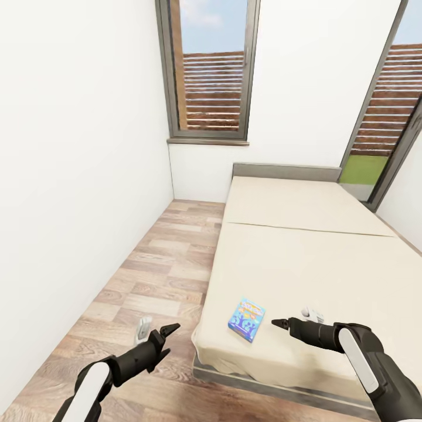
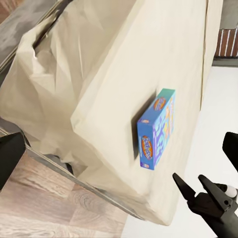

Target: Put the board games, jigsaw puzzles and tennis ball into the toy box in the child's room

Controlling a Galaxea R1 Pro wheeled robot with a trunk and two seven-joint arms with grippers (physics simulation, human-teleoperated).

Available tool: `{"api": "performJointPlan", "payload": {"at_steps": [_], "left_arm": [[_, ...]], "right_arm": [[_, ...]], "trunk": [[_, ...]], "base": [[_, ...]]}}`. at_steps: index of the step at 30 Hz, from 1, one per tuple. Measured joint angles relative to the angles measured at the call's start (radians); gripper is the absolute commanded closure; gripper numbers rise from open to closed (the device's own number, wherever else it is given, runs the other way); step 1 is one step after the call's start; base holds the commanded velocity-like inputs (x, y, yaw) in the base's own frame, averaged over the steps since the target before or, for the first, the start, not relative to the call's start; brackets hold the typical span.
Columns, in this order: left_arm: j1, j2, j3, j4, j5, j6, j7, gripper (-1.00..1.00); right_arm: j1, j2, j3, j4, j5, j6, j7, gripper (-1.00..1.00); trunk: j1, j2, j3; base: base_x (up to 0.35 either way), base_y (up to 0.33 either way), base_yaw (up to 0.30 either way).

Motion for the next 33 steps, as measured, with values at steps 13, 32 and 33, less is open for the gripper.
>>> {"api": "performJointPlan", "payload": {"at_steps": [13, 32, 33], "left_arm": [[-0.025, 0.006, -0.041, 0.047, -0.030, -0.051, -0.049, -1.00], [-0.025, 0.006, -0.041, 0.047, -0.031, -0.071, -0.086, -1.00], [-0.025, 0.006, -0.041, 0.047, -0.031, -0.071, -0.086, -1.00]], "right_arm": [[-0.047, -0.013, -0.053, -0.050, -0.002, -0.049, 0.004, -1.00], [-0.047, -0.013, -0.071, -0.089, -0.002, -0.050, 0.004, -1.00], [-0.047, -0.013, -0.071, -0.089, -0.002, -0.050, 0.004, -1.00]], "trunk": [[0.000, 0.000, 0.000], [0.000, 0.000, 0.000], [0.000, 0.000, 0.000]], "base": [[0.058, 0.000, -0.001], [0.000, 0.000, 0.000], [0.000, 0.000, 0.000]]}}
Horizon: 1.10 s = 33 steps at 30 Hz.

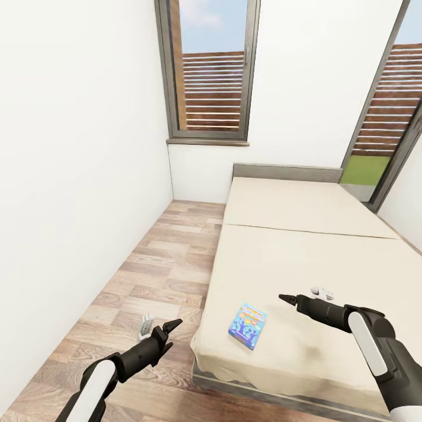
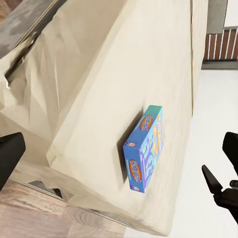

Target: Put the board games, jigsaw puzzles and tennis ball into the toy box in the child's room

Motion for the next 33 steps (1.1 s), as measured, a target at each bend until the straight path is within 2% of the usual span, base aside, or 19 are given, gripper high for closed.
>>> {"api": "performJointPlan", "payload": {"at_steps": [25, 28, 33], "left_arm": [[0.000, 0.000, 0.000, 0.000, 0.000, 0.000, 0.000, -1.00], [0.010, 0.001, 0.015, -0.017, 0.017, 0.016, 0.018, -1.00], [0.015, -0.001, 0.033, -0.045, 0.032, 0.044, 0.038, -1.00]], "right_arm": [[0.000, 0.000, 0.000, 0.000, 0.000, 0.000, 0.000, -1.00], [-0.011, 0.011, 0.016, 0.017, -0.001, 0.014, 0.000, -1.00], [-0.039, 0.022, 0.012, 0.045, -0.005, 0.018, 0.000, -1.00]], "trunk": [[0.000, 0.000, 0.000], [0.000, 0.000, 0.000], [0.000, 0.000, 0.000]], "base": [[0.000, 0.000, 0.000], [0.000, 0.000, 0.000], [0.000, 0.000, 0.000]]}}
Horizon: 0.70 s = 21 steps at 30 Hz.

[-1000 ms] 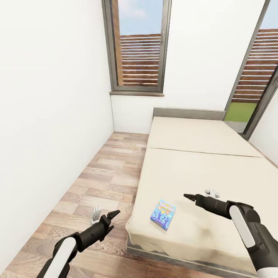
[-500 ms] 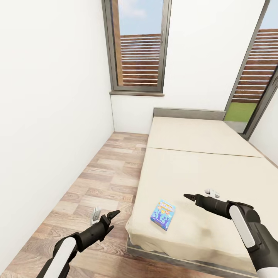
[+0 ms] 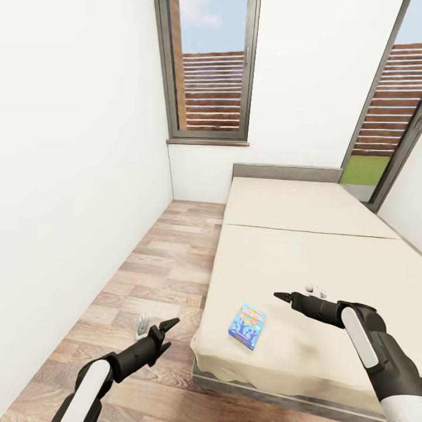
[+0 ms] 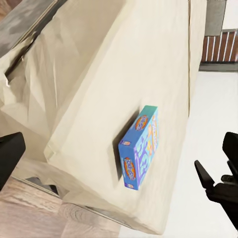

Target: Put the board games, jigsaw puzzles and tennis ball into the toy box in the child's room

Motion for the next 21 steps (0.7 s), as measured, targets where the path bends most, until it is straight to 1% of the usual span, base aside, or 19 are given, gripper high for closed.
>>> {"api": "performJointPlan", "payload": {"at_steps": [5, 8, 18, 21], "left_arm": [[0.002, 0.000, 0.008, -0.028, 0.008, 0.028, 0.005, -1.00], [0.003, 0.000, 0.011, -0.032, 0.011, 0.034, 0.007, -1.00], [0.004, 0.001, 0.015, -0.038, 0.014, 0.040, 0.010, -1.00], [0.004, 0.001, 0.015, -0.039, 0.014, 0.041, 0.010, -1.00]], "right_arm": [[-0.028, 0.006, -0.002, 0.028, -0.001, 0.002, -0.001, -1.00], [-0.034, 0.008, -0.002, 0.045, -0.002, 0.005, -0.002, -1.00], [-0.042, 0.011, -0.001, 0.101, -0.003, 0.009, -0.004, -1.00], [-0.044, 0.011, -0.002, 0.104, -0.003, 0.010, -0.004, -1.00]], "trunk": [[0.000, 0.000, 0.000], [0.000, 0.000, 0.000], [0.000, 0.000, 0.000], [0.000, 0.000, 0.000]], "base": [[0.000, 0.000, 0.000], [0.000, 0.000, 0.000], [0.000, 0.000, 0.000], [0.000, 0.000, 0.000]]}}
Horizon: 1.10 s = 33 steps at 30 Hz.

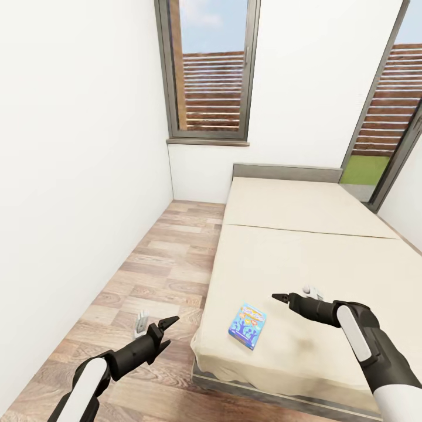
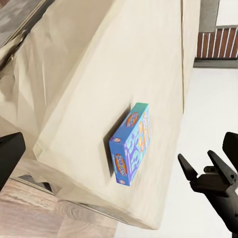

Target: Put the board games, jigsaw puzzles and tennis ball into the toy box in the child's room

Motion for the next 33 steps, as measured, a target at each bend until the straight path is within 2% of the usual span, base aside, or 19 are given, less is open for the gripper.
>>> {"api": "performJointPlan", "payload": {"at_steps": [33], "left_arm": [[0.000, 0.002, -0.002, -0.002, 0.000, -0.001, 0.001, -1.00]], "right_arm": [[-0.002, 0.001, 0.007, 0.013, 0.001, 0.016, -0.003, -1.00]], "trunk": [[0.000, 0.000, 0.000]], "base": [[0.000, 0.000, 0.000]]}}
